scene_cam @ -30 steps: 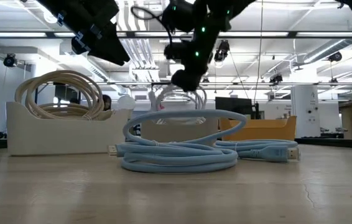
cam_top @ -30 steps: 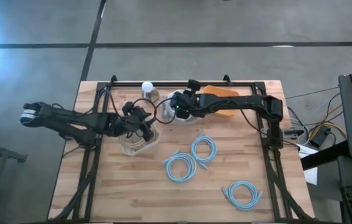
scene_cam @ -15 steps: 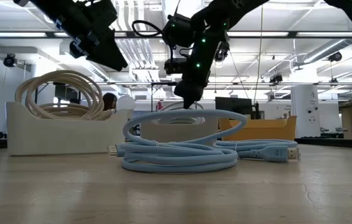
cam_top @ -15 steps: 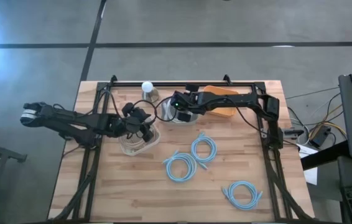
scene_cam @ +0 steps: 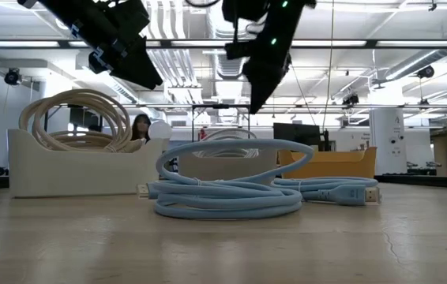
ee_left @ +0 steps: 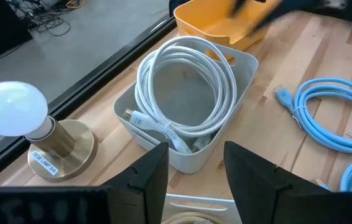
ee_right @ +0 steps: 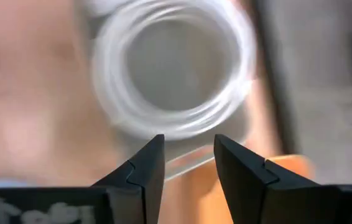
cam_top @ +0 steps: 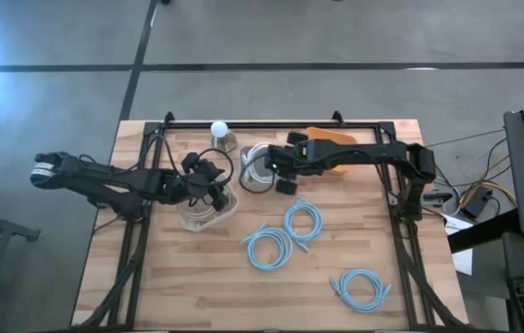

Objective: Sort HDMI cables
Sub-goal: Put the top right blue HDMI cable into the yellow bin

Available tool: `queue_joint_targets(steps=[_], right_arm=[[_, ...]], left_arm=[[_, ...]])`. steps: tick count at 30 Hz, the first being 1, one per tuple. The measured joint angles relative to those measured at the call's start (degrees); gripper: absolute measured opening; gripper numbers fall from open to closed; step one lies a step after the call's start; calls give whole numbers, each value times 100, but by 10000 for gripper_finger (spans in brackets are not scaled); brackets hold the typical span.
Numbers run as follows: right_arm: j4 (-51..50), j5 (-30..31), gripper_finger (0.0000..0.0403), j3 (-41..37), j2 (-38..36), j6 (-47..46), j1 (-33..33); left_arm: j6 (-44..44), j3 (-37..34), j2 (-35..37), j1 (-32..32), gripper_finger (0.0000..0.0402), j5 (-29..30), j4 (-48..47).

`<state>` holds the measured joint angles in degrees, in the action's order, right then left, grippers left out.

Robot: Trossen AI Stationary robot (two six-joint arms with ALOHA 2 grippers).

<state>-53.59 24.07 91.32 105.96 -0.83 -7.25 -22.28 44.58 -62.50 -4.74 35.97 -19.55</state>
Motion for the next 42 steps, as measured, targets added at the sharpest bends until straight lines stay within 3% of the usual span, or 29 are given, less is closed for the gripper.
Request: queue_joint_targets(steps=[6,9,19,30,35,42], right_arm=[[-346,-1750,133,-379,-91,-200,367],[-312,-2139,137,-813,-93,-176,527],[388,-2106,164,-2177,-91,-527,650],[1655,-1907,169,-3033,-132,-1017,601],[1807,-1800,130,-3217,-132,-1206,599],[1739,-1765,24,-3197,-197,-1254,598]], left_arm=[[18,0,0,-1,161,0,18],[81,0,0,-1,161,-2,48],[87,0,0,-1,161,-5,132],[131,0,0,-1,161,-7,201],[132,0,0,-1,161,-7,199],[133,0,0,1,161,-9,197]])
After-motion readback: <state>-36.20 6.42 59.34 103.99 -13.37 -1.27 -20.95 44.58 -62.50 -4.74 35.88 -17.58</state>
